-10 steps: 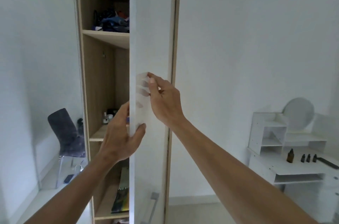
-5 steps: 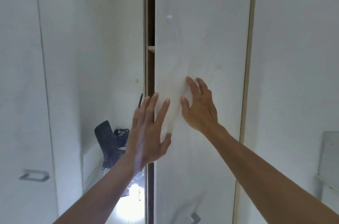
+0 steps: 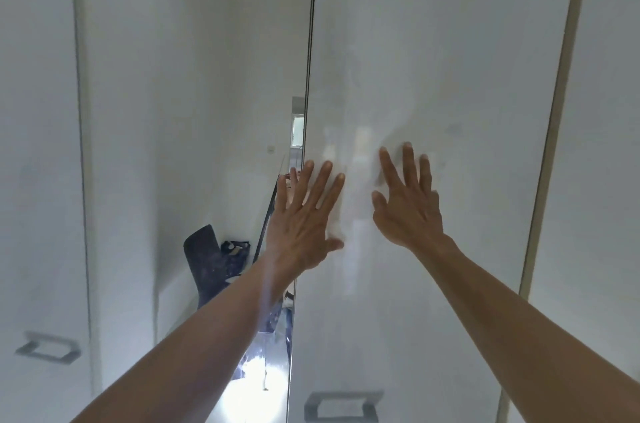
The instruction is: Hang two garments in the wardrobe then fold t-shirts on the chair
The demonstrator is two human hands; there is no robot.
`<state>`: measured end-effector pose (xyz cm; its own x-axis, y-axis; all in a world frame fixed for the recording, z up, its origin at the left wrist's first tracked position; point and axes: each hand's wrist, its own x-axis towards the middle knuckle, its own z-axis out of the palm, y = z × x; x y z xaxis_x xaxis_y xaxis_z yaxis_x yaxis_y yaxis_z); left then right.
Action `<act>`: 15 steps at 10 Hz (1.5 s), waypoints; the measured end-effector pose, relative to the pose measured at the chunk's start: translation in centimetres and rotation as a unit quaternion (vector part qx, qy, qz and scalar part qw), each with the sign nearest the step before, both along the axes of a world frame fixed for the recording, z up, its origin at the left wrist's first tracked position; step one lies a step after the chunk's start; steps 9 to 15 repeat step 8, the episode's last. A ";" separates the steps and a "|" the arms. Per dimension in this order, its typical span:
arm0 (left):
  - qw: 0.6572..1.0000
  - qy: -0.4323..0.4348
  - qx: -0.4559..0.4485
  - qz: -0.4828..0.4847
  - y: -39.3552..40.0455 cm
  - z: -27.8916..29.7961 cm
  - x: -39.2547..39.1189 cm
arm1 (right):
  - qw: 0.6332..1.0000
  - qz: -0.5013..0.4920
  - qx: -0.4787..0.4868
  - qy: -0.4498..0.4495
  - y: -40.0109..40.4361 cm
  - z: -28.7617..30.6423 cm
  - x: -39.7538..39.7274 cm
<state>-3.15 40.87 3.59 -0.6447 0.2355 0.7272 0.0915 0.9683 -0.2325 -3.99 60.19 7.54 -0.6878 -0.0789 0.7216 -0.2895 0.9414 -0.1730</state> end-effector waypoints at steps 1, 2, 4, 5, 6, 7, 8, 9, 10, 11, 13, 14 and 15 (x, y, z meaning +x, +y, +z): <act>1.000 -0.027 0.013 0.004 -0.4 0.1 -2.2 | 1.000 -0.007 0.019 -0.001 -0.1 -0.1 -1.8; 0.999 -0.037 0.020 -0.001 -0.5 0.1 -4.1 | 1.000 -0.008 0.030 0.000 0.1 -0.3 -3.3; 1.000 -0.026 0.013 -0.005 -0.5 -0.3 -5.4 | 0.999 -0.005 0.032 0.026 0.0 -1.3 -4.8; 0.999 -0.033 0.028 -0.002 0.0 -0.8 -5.0 | 1.000 0.004 0.028 0.008 -0.1 -2.1 -4.6; 0.997 -0.073 0.025 0.020 0.1 -3.0 -4.1 | 0.998 -0.002 0.042 -0.054 -0.2 -4.8 -3.3; 0.986 -0.165 0.034 -0.004 -0.1 -5.5 -2.1 | 0.988 0.014 0.027 -0.152 -0.2 -7.3 -0.7; 0.948 -0.310 0.067 -0.033 -1.5 -11.0 2.0 | 0.954 0.017 0.020 -0.299 0.5 -12.6 2.6; 0.948 -0.310 0.067 -0.033 -1.5 -11.0 2.0 | 0.954 0.017 0.020 -0.299 0.5 -12.6 2.6; 0.948 -0.310 0.067 -0.033 -1.5 -11.0 2.0 | 0.954 0.017 0.020 -0.299 0.5 -12.6 2.6; 0.948 -0.310 0.067 -0.033 -1.5 -11.0 2.0 | 0.954 0.017 0.020 -0.299 0.5 -12.6 2.6; 0.948 -0.310 0.067 -0.033 -1.5 -11.0 2.0 | 0.954 0.017 0.020 -0.299 0.5 -12.6 2.6; 0.948 -0.310 0.067 -0.033 -1.5 -11.0 2.0 | 0.954 0.017 0.020 -0.299 0.5 -12.6 2.6; 0.948 -0.310 0.067 -0.033 -1.5 -11.0 2.0 | 0.954 0.017 0.020 -0.299 0.5 -12.6 2.6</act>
